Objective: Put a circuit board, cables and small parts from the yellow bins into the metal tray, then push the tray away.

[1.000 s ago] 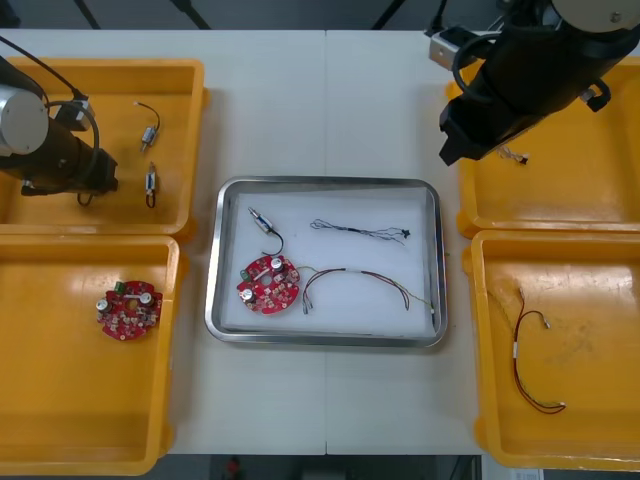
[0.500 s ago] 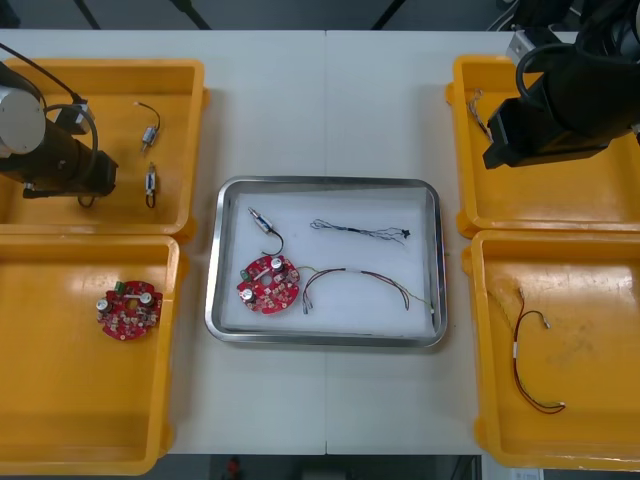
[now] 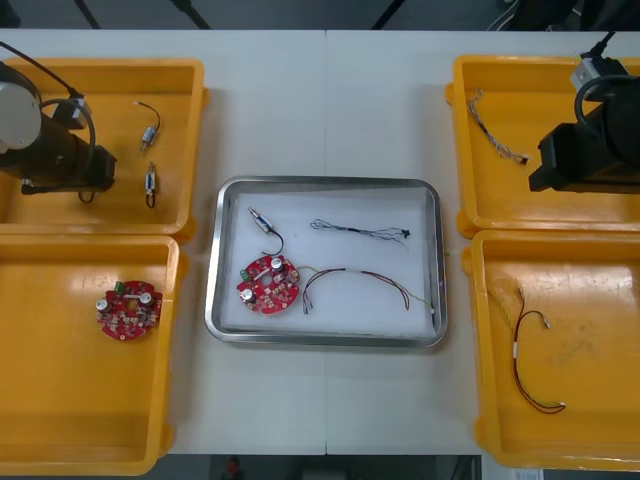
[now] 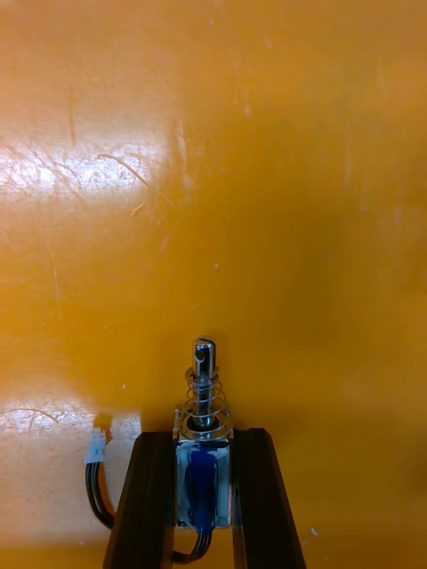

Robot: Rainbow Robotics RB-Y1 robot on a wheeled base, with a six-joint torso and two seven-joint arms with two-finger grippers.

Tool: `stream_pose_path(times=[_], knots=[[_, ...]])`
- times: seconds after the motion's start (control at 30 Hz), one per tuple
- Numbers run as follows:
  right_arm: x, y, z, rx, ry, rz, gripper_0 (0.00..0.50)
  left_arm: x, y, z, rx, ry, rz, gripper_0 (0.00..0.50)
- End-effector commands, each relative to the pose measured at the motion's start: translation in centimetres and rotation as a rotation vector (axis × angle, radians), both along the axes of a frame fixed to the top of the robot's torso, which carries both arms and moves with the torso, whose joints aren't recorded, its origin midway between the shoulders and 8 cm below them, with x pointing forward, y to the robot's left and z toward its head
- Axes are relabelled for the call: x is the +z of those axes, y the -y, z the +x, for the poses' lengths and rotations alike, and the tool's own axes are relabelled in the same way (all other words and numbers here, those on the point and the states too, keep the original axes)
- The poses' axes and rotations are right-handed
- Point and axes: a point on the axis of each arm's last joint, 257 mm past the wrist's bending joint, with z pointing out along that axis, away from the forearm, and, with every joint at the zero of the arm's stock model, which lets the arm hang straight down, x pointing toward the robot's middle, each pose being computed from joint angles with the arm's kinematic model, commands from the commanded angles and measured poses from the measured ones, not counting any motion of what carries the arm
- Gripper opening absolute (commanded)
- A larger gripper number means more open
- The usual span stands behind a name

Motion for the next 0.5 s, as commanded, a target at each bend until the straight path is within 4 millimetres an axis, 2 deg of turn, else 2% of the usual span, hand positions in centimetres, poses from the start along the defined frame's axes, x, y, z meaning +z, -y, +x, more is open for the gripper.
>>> stream_pose_path(times=[0.03,0.27,0.5], knots=[[0.9,3.7,-0.8,-0.062,0.021,-0.026,0.500,6.4,-1.5,1.3,-0.089,0.048,0.090,0.000],[-0.5,6.7,-2.1,-0.107,-0.009,-0.029,0.500,10.2,-1.5,-0.1,-0.079,-0.018,0.090,0.000],[-1.6,8.9,-3.1,-0.108,-0.021,-0.035,0.500,13.5,-0.9,-1.2,-0.052,-0.024,0.025,0.000]])
